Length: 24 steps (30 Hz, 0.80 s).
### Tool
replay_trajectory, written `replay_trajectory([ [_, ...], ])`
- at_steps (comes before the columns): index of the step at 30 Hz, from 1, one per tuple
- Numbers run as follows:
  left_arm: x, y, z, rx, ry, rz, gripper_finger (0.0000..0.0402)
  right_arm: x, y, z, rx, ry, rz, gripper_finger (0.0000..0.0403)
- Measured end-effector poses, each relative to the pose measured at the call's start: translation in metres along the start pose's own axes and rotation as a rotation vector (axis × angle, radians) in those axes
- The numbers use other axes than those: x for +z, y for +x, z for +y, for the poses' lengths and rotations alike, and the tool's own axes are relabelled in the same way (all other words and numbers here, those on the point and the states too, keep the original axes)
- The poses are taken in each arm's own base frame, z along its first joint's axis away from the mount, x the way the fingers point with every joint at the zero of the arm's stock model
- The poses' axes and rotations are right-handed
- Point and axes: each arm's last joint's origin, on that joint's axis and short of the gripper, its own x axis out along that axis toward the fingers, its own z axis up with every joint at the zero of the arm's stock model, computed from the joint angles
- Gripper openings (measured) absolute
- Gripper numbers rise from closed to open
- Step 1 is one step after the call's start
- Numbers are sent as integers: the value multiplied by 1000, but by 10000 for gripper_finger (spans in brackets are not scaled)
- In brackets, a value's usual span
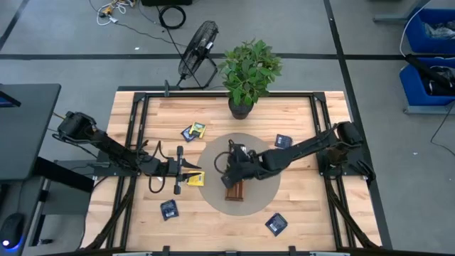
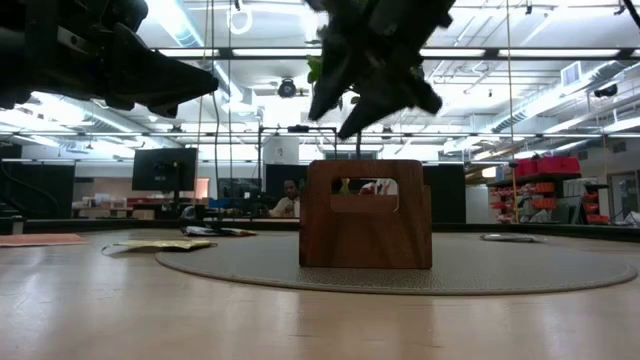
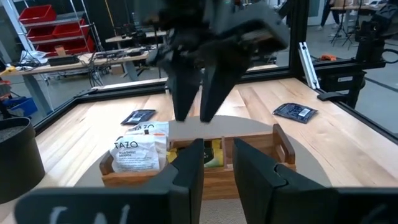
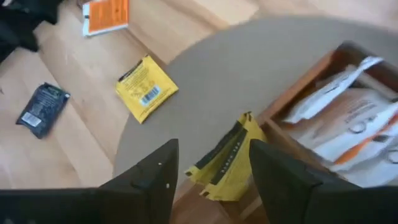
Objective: Pick & Place Tea
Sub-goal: Put the yellow tea bag into the middle compartment of the middle section wooden organizer
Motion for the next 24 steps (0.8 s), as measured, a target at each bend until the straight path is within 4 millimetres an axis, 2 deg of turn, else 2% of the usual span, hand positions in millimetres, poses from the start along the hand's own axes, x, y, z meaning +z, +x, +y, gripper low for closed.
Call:
replay_trajectory([
  [5, 0, 0, 0, 0, -5, 1, 89, -19, -26, 18, -27, -155, -163, 206],
  [14, -2, 0, 0, -1, -32, 19, 89, -62, -54, 39, -109, -345, -392, 206],
  [19, -2, 0, 0, -1, -55, 18, 89, -95, -47, 43, 59, -421, -425, 206],
  [21, -2, 0, 0, 1, -58, 13, 89, -103, -41, 43, 192, -424, -430, 205],
  [24, -1, 0, 0, 2, -63, 5, 89, -109, -29, 32, 321, -459, -437, 203],
])
